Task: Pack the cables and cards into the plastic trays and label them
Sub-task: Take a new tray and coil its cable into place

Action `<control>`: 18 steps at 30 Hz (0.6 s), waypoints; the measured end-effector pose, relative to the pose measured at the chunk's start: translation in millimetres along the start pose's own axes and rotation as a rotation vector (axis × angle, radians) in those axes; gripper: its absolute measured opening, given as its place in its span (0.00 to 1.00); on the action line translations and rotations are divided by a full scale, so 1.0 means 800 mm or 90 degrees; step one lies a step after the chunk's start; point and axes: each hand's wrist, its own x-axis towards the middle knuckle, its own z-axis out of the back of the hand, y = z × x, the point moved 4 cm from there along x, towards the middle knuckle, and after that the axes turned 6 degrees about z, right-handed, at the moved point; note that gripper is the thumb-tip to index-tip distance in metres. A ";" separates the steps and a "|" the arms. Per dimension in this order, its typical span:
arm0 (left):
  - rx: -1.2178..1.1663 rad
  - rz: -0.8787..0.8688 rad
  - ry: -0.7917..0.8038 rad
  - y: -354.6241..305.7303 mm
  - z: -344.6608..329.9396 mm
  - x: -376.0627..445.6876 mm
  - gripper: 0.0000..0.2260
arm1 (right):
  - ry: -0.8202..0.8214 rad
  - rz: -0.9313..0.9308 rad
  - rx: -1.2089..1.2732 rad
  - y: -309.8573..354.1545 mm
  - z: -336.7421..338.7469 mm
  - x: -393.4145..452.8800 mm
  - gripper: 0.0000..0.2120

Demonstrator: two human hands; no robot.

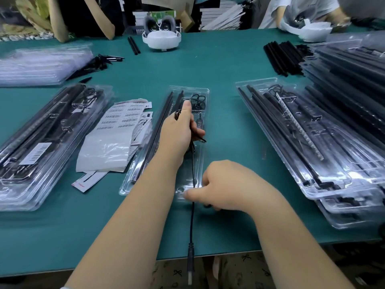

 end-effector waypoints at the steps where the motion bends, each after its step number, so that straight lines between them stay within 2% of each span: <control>1: 0.001 0.001 -0.004 0.001 0.001 0.001 0.20 | -0.003 -0.002 0.020 -0.002 0.001 -0.004 0.21; 3: 0.003 -0.001 -0.006 0.001 0.000 0.002 0.20 | -0.044 -0.017 0.040 -0.012 0.014 -0.010 0.16; 5: 0.015 -0.009 -0.003 0.001 0.000 0.003 0.20 | -0.110 -0.036 0.022 -0.021 0.030 -0.012 0.19; 8: 0.046 -0.018 -0.001 0.000 -0.001 0.001 0.20 | -0.031 -0.035 -0.019 -0.013 0.022 -0.011 0.29; 12: 0.068 -0.011 0.007 -0.001 -0.004 0.001 0.20 | 0.028 0.015 0.067 -0.006 0.000 -0.008 0.15; 14: 0.076 -0.007 0.011 -0.002 -0.005 0.002 0.20 | -0.031 -0.009 0.113 -0.020 0.009 -0.004 0.13; 18: 0.082 -0.008 0.036 -0.003 -0.005 0.002 0.19 | -0.284 -0.064 0.093 -0.049 0.047 0.016 0.12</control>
